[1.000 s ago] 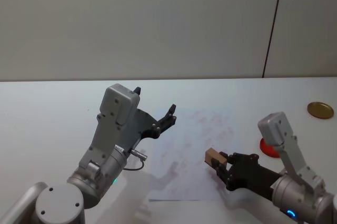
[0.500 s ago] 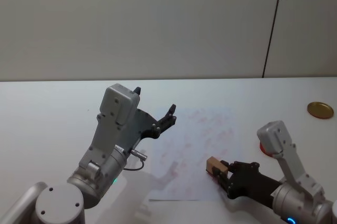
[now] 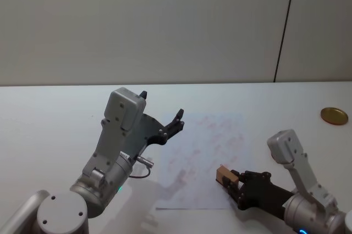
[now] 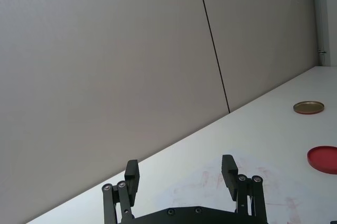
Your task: Use the one hand to pick up the stamp and affix it onto the A4 paper.
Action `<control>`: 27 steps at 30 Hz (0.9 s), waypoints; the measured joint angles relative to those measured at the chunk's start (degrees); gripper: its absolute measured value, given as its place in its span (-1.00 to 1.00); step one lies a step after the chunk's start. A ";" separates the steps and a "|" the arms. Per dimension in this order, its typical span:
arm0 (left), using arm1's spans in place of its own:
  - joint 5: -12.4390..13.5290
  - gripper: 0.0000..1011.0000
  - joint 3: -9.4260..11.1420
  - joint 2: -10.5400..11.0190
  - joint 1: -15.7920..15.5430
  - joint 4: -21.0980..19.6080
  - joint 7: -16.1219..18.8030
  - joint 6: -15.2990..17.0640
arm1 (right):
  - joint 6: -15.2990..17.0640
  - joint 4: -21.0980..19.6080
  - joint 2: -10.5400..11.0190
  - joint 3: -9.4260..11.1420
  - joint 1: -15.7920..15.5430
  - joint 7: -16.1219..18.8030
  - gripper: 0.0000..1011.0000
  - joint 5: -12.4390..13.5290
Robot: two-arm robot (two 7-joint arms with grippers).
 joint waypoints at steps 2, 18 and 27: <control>0.00 0.96 0.00 0.00 0.00 0.00 0.00 0.00 | -0.01 0.13 -0.01 -0.04 0.07 -0.01 -0.57 -0.12; 0.00 0.96 0.00 0.00 0.00 0.00 0.00 0.00 | -0.20 0.28 0.21 0.45 0.42 -0.27 -0.57 1.56; 0.00 0.96 0.00 0.00 0.00 0.00 0.00 0.00 | -1.67 -0.86 0.79 1.91 0.92 -2.11 -0.57 4.24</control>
